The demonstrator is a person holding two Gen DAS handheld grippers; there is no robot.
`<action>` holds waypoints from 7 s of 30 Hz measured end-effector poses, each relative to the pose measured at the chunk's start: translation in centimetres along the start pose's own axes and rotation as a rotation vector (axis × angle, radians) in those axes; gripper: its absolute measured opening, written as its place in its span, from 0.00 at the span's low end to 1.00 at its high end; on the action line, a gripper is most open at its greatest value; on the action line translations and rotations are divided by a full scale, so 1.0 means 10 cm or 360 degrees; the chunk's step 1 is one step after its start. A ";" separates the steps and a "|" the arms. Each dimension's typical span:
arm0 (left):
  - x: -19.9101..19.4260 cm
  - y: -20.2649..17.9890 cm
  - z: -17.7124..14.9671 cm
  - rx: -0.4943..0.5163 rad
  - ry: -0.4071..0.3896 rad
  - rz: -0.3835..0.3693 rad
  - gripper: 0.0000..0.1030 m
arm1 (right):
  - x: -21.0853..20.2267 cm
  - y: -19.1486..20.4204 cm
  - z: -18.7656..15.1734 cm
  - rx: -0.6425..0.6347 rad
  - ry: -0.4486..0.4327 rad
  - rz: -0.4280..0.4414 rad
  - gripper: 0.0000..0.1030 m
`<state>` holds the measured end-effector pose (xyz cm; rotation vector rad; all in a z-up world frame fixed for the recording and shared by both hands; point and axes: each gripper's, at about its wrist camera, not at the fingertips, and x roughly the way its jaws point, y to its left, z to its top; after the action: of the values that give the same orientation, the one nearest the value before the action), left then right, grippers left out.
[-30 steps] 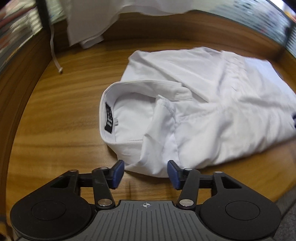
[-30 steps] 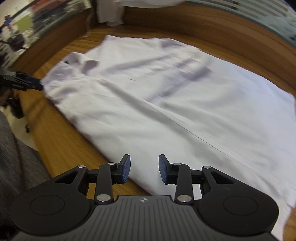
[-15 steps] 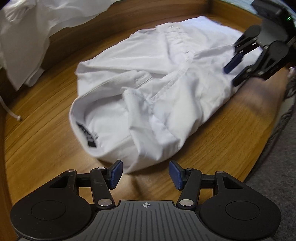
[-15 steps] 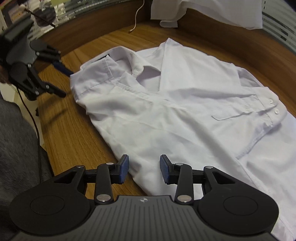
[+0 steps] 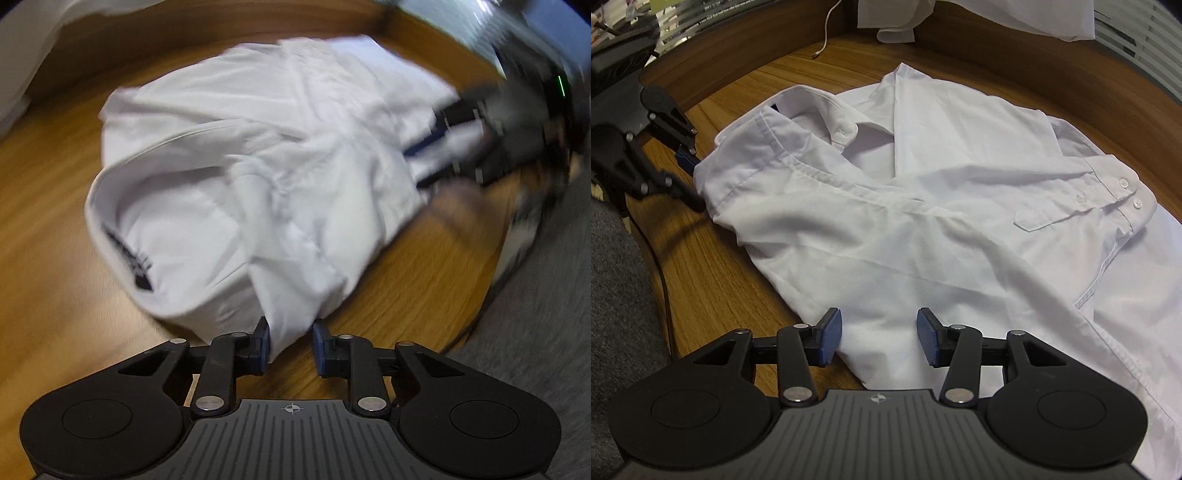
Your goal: Fold clothes
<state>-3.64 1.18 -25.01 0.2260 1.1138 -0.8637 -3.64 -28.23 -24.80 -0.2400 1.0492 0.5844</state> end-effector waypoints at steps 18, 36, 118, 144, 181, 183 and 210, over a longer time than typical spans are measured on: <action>-0.24 0.52 -0.37 -0.0906 -0.0240 -0.0011 0.05 | -0.02 -0.08 -0.06 0.0038 -0.0013 0.0013 0.50; -0.54 0.07 0.60 -0.0522 -0.0300 0.0378 0.46 | -0.35 -0.54 0.22 -0.0056 -0.0076 0.0036 0.50; -0.45 0.39 1.66 0.0017 -0.0399 0.0593 0.14 | -0.94 -2.19 1.12 -0.0614 0.0021 -0.0014 0.02; -0.46 0.34 0.88 -0.0588 -0.0341 0.0285 0.41 | -0.51 -1.13 -0.12 -0.0310 -0.0004 -0.0214 0.07; -0.43 0.80 0.78 -0.1383 -0.0572 0.0295 0.37 | 0.34 -0.58 0.93 0.0114 -0.0060 -0.0272 0.37; -0.42 0.89 0.85 -0.1433 -0.0608 0.0248 0.48 | 0.31 -0.57 0.94 0.0069 -0.0067 -0.0283 0.40; -0.08 1.25 0.61 -0.1923 -0.0513 0.0103 0.07 | 0.43 -0.91 0.82 0.0263 -0.0032 -0.0272 0.43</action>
<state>9.24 6.44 -24.60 -0.8442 1.1337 -0.0544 9.14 -30.52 -25.27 -0.1760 1.0398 0.3436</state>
